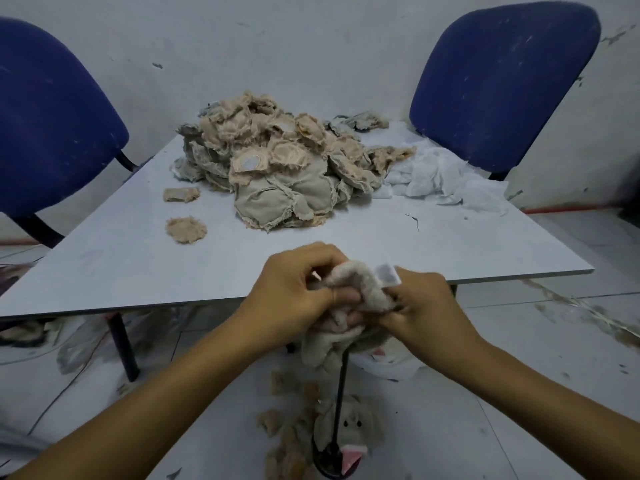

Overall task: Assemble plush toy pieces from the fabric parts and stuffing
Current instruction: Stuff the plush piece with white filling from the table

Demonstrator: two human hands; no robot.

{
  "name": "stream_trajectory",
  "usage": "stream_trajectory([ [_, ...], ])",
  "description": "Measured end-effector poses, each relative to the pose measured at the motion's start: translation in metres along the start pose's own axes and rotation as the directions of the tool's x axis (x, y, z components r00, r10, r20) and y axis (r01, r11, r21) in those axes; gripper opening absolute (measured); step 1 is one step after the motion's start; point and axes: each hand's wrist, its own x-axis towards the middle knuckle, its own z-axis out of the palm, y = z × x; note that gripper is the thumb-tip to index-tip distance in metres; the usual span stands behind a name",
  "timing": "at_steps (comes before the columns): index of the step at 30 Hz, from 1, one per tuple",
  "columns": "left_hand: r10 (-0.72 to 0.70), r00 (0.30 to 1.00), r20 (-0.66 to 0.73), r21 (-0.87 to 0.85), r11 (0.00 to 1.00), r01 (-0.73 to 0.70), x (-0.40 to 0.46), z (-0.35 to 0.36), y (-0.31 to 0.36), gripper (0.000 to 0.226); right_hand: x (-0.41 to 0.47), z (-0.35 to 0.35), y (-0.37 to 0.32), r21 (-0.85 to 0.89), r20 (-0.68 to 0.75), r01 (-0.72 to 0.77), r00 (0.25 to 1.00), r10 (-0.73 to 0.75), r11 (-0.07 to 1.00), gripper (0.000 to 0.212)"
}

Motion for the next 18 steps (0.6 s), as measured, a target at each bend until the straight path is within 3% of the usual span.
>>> stream_trajectory([
  [3,-0.074,0.995,0.072,0.072,0.995,0.069,-0.001,0.003,-0.005,0.019,-0.005,0.007,0.004,0.12,0.156,-0.156,0.978,0.137,0.98,0.018],
  [6,-0.052,0.992,0.116,0.065,0.997,0.045,0.002,-0.002,-0.004,0.016,-0.008,0.007,0.006,0.184,0.18,-0.224,0.965,0.191,0.957,0.022],
  [8,-0.062,0.997,0.054,-0.069,0.995,0.065,0.002,-0.006,-0.001,0.013,-0.007,0.005,0.004,0.357,0.112,-0.257,0.966,0.232,0.898,0.022],
  [10,-0.053,0.998,-0.025,-0.18,0.982,0.048,0.003,-0.01,0.001,0.016,-0.004,0.002,0.0,0.477,-0.039,-0.187,0.972,0.233,0.859,0.02],
  [12,-0.038,0.999,0.005,-0.171,0.985,0.038,0.004,-0.015,-0.001,0.017,0.003,-0.001,-0.003,0.42,-0.141,-0.088,0.977,0.161,0.903,0.019],
  [16,-0.097,0.981,0.168,0.055,0.995,0.089,0.002,-0.009,-0.008,0.019,0.004,0.0,-0.004,0.286,-0.005,-0.155,0.987,0.163,0.946,0.051],
  [18,-0.089,0.976,0.198,0.097,0.993,0.071,0.003,-0.008,-0.009,0.022,0.002,0.003,-0.001,0.274,0.01,-0.168,0.985,0.172,0.947,0.051],
])
